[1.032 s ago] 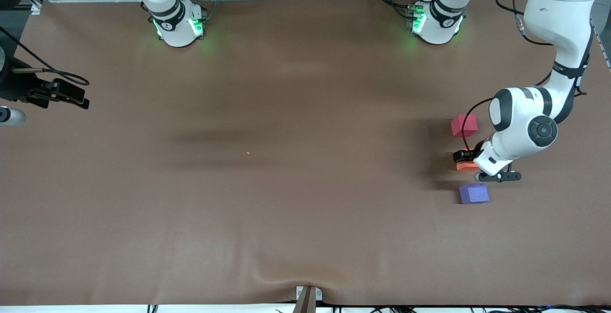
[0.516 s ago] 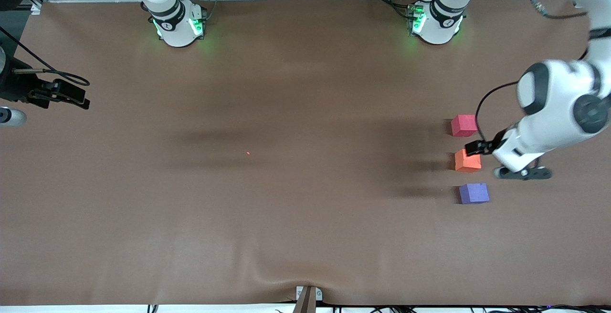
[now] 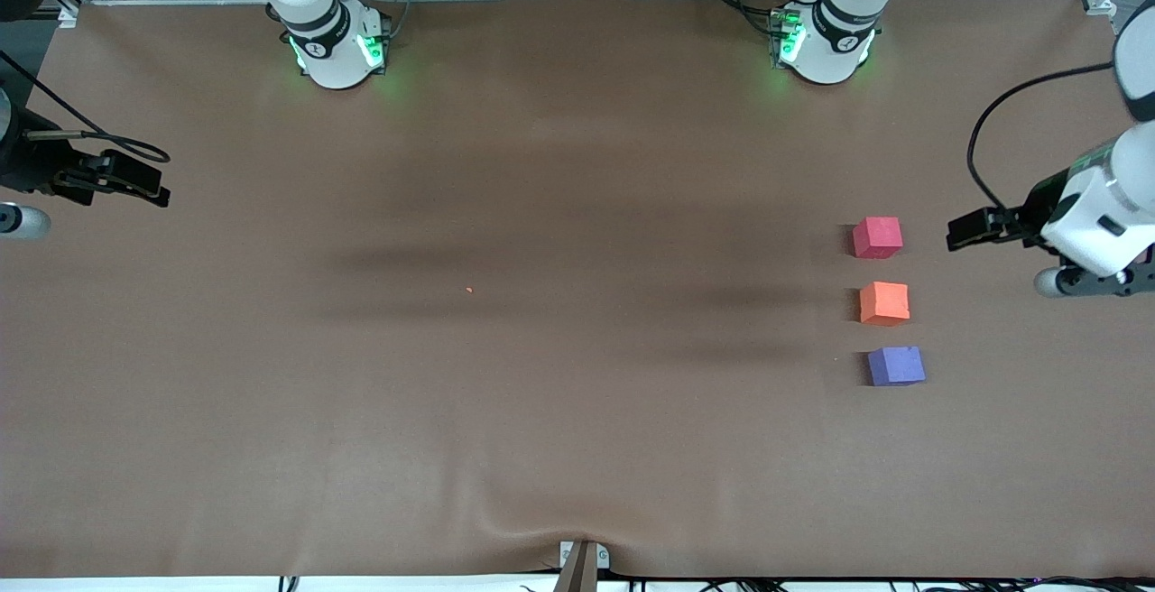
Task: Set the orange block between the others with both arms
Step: 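Open the left gripper and lift it off the orange cube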
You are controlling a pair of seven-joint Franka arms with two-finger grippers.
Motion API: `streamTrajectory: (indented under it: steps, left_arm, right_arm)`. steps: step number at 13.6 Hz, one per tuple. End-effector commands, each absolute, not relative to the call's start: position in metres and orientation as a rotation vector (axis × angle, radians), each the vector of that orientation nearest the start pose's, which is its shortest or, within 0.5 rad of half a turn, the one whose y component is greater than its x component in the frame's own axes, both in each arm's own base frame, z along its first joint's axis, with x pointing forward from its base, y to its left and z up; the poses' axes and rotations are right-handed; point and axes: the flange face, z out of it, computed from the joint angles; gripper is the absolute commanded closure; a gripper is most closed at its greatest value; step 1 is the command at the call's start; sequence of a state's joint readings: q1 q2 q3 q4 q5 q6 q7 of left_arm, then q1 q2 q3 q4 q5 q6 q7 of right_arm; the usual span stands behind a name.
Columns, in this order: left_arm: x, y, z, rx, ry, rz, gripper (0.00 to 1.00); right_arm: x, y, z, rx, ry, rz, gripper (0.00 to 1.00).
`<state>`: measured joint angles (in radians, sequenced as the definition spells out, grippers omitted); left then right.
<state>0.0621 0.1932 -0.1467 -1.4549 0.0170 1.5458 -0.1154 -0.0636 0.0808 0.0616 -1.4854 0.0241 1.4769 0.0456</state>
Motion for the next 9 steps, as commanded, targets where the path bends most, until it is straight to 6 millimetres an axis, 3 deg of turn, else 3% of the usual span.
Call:
streamTrajectory:
  steps: [1,3,9]
  left_arm:
    - [0.591,-0.054,0.606,-3.131,-0.037,0.106,0.00]
    - [0.576,-0.058,0.635,-3.145,-0.036,0.033,0.00]
    - [0.564,-0.055,0.641,-3.131,-0.087,0.091,0.00]
  right_arm:
    - [0.568,-0.001,0.614,-3.100,0.059,0.141,0.00]
    - [0.569,-0.004,0.613,-3.100,0.066,0.141,0.00]
    - [0.569,-0.003,0.614,-3.100,0.064,0.139,0.00]
